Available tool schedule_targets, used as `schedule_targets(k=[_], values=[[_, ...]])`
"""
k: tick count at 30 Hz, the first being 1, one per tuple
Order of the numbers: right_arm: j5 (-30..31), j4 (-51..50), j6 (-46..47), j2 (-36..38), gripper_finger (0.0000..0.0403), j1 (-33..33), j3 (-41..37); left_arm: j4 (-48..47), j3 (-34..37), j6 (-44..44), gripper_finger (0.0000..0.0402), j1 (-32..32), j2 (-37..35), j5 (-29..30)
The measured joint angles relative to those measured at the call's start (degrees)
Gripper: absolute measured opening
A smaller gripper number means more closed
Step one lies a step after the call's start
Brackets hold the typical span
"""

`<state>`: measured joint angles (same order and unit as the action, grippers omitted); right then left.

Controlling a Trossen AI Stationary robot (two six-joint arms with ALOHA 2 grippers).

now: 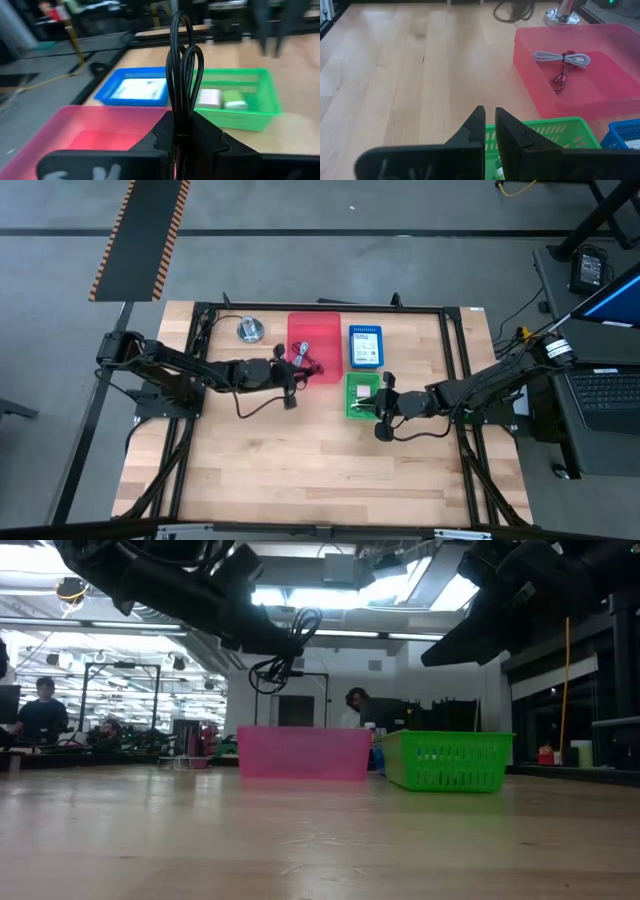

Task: Pick and place items into bin
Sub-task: Put the black USB cable into the red bin

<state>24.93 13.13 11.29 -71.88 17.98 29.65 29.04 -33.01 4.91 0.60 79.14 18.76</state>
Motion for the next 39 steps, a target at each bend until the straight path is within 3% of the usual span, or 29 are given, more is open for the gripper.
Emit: schedule_targets(k=[3, 10, 15, 26, 34, 39], values=[[0.0, 0.0, 0.0, 0.0, 0.0023, 0.0, 0.0, 0.0, 0.0, -1.0, 0.0033, -0.2, 0.0, 3.8], [0.0, 0.0, 0.0, 0.0, 0.0023, 0.0, 0.0, -4.0, -3.1, -7.2, 0.0033, -3.6, 0.1, 3.4], [0.0, 0.0, 0.0, 0.0, 0.0023, 0.0, 0.0, -12.2, -8.0, -7.2, 0.0033, -8.1, 0.2, 1.5], [0.0, -0.2, 0.0, 0.0, 0.0023, 0.0, 0.0, -21.2, -15.0, -5.2, 0.0033, -16.0, 0.7, -6.1], [0.0, -0.1, -1.4, 0.0, 0.0023, -0.1, 0.0, -34.3, -22.6, -5.2, 0.0033, -18.0, 5.4, -6.9], [0.0, -0.1, -1.2, 0.0, 0.0023, -0.1, 0.0, -36.1, -26.7, -2.9, 0.0033, -19.5, 12.1, -9.8]])
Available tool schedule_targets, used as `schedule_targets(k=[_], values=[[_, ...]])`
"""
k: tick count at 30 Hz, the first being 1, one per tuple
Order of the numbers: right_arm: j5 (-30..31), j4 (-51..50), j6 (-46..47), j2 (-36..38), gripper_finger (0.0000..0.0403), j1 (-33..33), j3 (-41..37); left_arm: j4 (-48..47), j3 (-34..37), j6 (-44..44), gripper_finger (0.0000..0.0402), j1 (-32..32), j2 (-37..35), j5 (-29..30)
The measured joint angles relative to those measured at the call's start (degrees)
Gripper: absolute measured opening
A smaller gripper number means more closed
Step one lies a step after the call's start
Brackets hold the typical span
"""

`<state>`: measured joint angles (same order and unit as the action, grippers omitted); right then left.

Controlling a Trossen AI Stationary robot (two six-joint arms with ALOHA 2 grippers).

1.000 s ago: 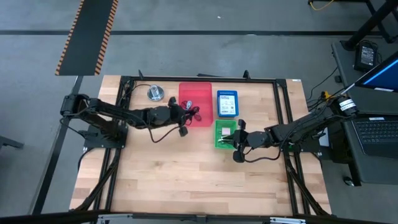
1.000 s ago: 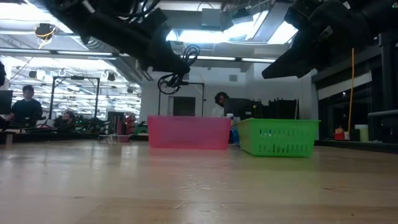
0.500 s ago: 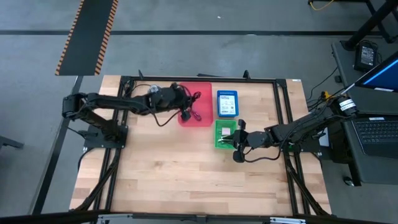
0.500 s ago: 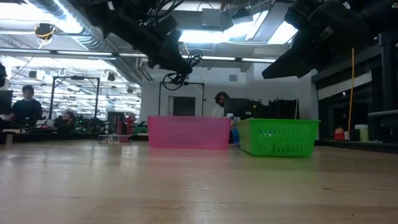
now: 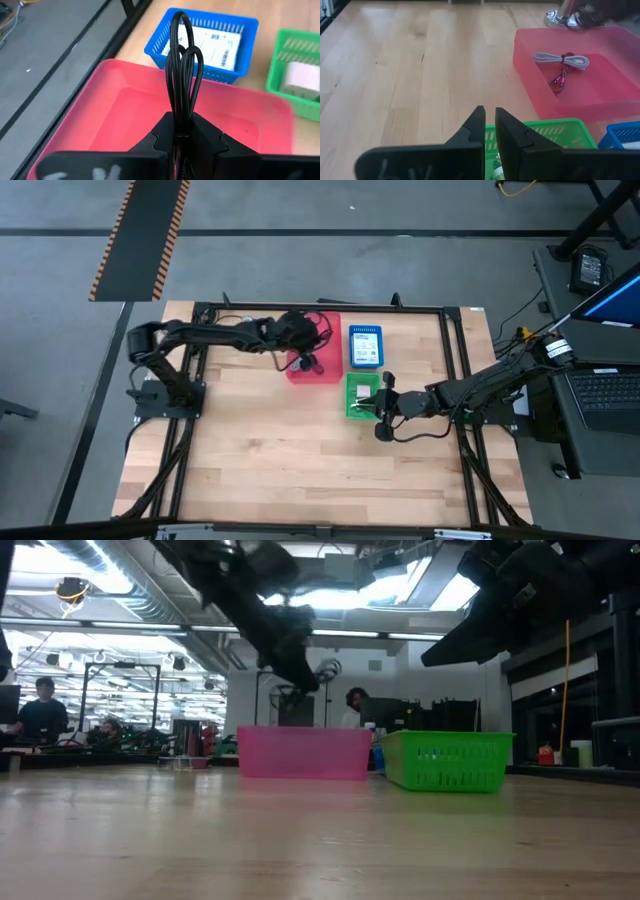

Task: Pick and place items into bin
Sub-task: Put the black USB cable into the red bin

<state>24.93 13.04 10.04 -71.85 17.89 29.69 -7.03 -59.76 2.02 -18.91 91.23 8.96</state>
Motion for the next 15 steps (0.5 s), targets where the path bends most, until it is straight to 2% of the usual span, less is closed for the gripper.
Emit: schedule_targets(k=[8, 15], values=[[0.0, 0.0, 0.1, 0.0, 0.0023, 0.0, 0.0, -1.8, -6.1, 5.1, 0.0032, -2.6, 10.0, -0.3], [0.0, -0.1, 0.1, 0.0, 0.0023, 0.0, 0.0, -4.8, -7.4, 5.8, 0.0037, -4.7, 14.4, -0.1]])
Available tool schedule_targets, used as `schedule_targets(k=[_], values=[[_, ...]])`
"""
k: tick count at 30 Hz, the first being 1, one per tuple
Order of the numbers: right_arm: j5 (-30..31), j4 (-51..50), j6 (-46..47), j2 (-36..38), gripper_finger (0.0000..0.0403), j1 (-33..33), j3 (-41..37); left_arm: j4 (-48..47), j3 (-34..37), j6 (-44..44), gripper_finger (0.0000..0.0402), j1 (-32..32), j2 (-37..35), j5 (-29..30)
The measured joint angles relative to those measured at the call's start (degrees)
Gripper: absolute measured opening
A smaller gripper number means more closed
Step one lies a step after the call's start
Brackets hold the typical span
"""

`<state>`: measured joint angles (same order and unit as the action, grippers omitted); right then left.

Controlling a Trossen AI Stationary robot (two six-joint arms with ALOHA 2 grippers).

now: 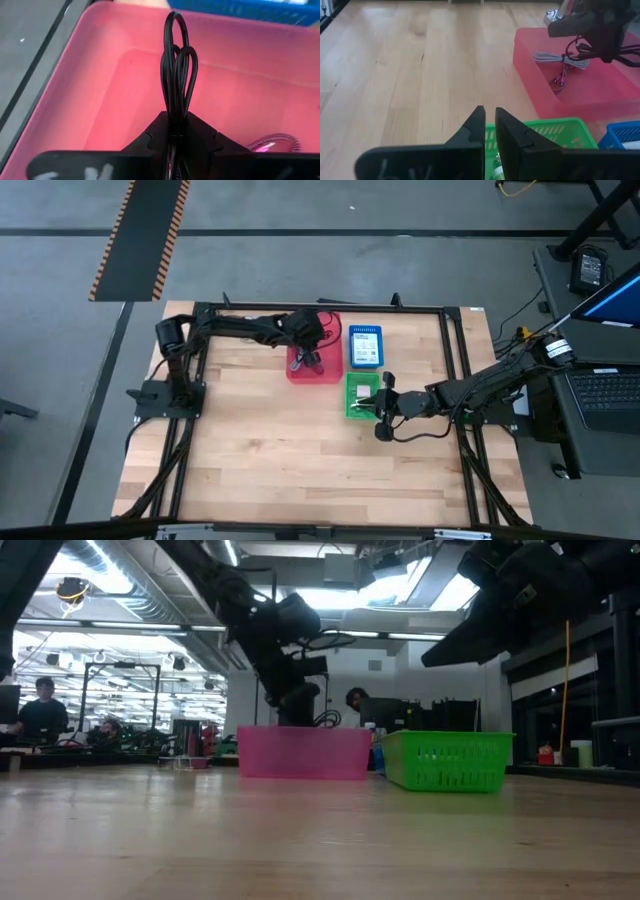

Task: Pick and place items into bin
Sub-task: Put the black USB cable into the red bin, then return to Home Position

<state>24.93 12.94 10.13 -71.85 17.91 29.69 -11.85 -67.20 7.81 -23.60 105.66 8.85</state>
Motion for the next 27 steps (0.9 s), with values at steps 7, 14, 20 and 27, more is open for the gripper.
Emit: schedule_targets(k=[7, 14, 20, 27], values=[[0.0, -0.3, -0.1, 0.0, 0.0024, 0.0, 0.0, -0.3, 0.0, 0.9, 0.0052, -0.5, 0.5, 0.2], [0.0, -0.4, -0.1, 0.0, 0.0023, 0.0, 0.0, -0.3, 0.0, 2.0, 0.0096, 0.1, 0.2, 0.7], [0.0, -0.4, -0.1, 0.0, 0.0023, 0.0, 0.0, -1.2, 0.0, 3.1, 0.0124, 1.1, -1.0, 5.5], [0.0, -0.4, -0.2, 0.0, 0.0023, 0.0, 0.0, -3.7, 0.2, 4.4, 0.0061, 5.6, -10.1, 7.4]])
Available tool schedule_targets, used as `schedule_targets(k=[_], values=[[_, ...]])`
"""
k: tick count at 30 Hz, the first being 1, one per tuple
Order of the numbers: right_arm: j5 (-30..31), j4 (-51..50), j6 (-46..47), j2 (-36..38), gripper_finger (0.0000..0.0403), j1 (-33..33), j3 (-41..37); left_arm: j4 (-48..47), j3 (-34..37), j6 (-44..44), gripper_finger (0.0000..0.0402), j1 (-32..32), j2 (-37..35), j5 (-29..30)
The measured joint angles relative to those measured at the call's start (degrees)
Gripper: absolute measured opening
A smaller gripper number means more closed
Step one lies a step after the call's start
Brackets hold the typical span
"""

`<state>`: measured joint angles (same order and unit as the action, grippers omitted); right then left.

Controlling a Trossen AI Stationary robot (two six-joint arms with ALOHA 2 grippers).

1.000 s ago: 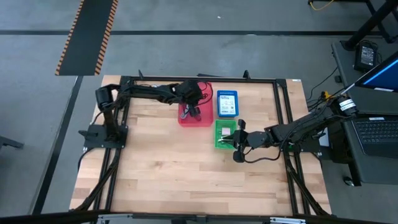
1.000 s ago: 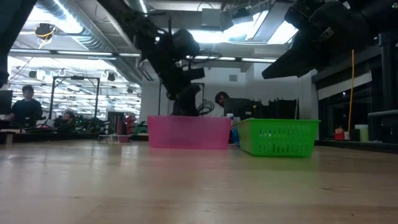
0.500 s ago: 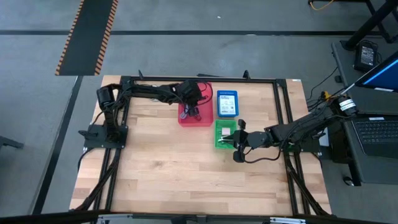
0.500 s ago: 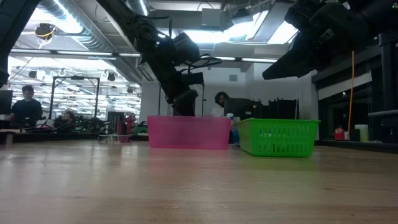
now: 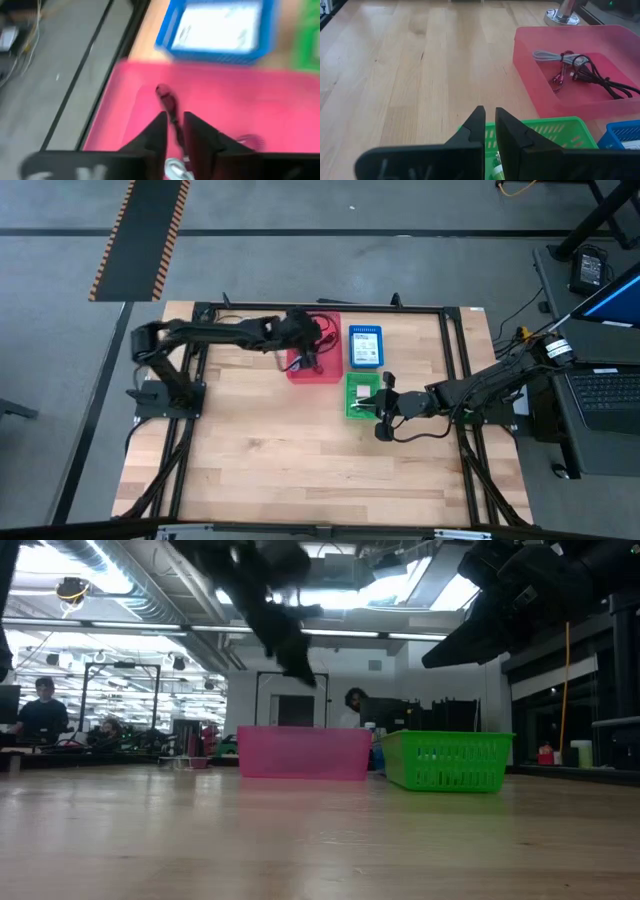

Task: Pick and place items into bin
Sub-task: Return to Home Position

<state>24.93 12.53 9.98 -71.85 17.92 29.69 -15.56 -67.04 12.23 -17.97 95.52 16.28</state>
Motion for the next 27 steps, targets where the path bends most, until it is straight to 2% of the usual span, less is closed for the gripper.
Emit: schedule_targets(k=[3, 7, 11, 17, 21, 24, 27], values=[[0.0, 0.0, 0.0, 0.0, 0.0023, 0.0, 0.0, 1.2, 1.9, 1.1, 0.0014, 2.9, -6.2, -1.8], [0.0, 0.0, 0.0, 0.0, 0.0023, 0.0, 0.0, 4.8, 8.2, 2.9, 0.0003, 6.3, -15.9, -7.1], [0.0, 0.1, 0.0, 0.0, 0.0023, 0.0, 0.0, 13.9, 19.6, 2.2, 0.0002, 8.7, -26.3, -8.9], [0.0, 0.1, 0.0, 0.0, 0.0023, 0.0, 0.0, 35.7, 41.1, -2.2, 0.0001, 9.8, -39.3, -13.2], [0.0, 0.3, 0.1, 0.0, 0.0023, 0.0, 0.0, 49.5, 53.0, -2.8, 0.0001, 10.2, -47.3, -12.8], [0.0, 0.5, 0.5, 0.0, 0.0023, 0.0, 0.0, 54.7, 59.0, -3.6, 0.0001, 9.9, -53.8, -12.8], [0.0, 0.5, 1.3, 0.0, 0.0023, 0.0, 0.0, 54.7, 62.5, -3.1, 0.0001, 9.9, -60.6, -11.8]])
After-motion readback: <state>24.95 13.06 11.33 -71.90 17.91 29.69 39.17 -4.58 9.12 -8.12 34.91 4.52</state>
